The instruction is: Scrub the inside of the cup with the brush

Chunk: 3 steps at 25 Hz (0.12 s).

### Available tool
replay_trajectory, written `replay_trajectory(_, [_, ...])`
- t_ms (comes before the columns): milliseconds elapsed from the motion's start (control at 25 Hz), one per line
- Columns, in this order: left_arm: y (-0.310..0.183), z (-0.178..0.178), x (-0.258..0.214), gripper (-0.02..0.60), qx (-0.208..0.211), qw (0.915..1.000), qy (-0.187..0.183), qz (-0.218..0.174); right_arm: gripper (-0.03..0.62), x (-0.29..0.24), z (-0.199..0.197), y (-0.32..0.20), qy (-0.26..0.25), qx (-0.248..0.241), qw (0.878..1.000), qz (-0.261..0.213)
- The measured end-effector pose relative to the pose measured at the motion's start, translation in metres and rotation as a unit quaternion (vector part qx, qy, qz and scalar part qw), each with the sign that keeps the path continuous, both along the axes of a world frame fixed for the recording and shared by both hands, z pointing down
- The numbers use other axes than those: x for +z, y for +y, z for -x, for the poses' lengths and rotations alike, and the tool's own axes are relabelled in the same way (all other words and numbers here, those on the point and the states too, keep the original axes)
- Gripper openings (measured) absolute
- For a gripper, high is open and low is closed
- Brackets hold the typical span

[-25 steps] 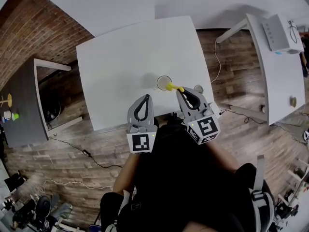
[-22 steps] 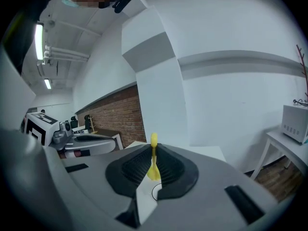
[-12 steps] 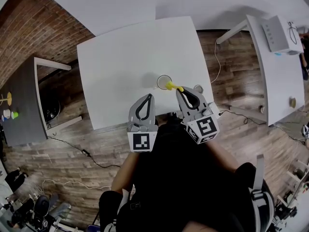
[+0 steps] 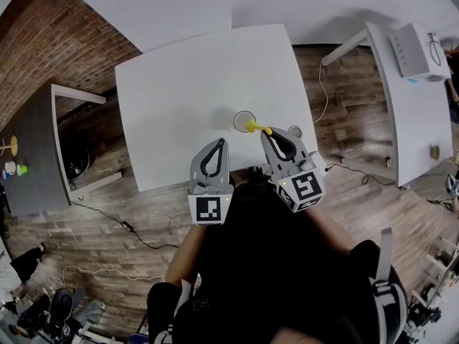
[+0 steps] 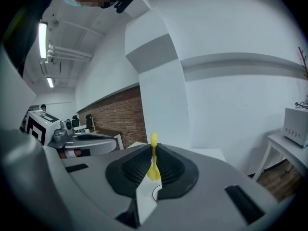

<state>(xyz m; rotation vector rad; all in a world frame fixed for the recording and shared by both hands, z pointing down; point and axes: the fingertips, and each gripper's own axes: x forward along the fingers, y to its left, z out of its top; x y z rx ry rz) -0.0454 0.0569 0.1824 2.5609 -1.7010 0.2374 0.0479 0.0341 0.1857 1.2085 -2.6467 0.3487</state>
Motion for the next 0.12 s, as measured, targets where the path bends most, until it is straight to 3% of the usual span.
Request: replay_trajectory(120, [-0.0013,0.0007,-0.0024,0.002,0.001,1.0000,-0.002,-0.005,0.031,-0.0004,0.0001,0.0002,0.000,0.000,1.000,-0.001])
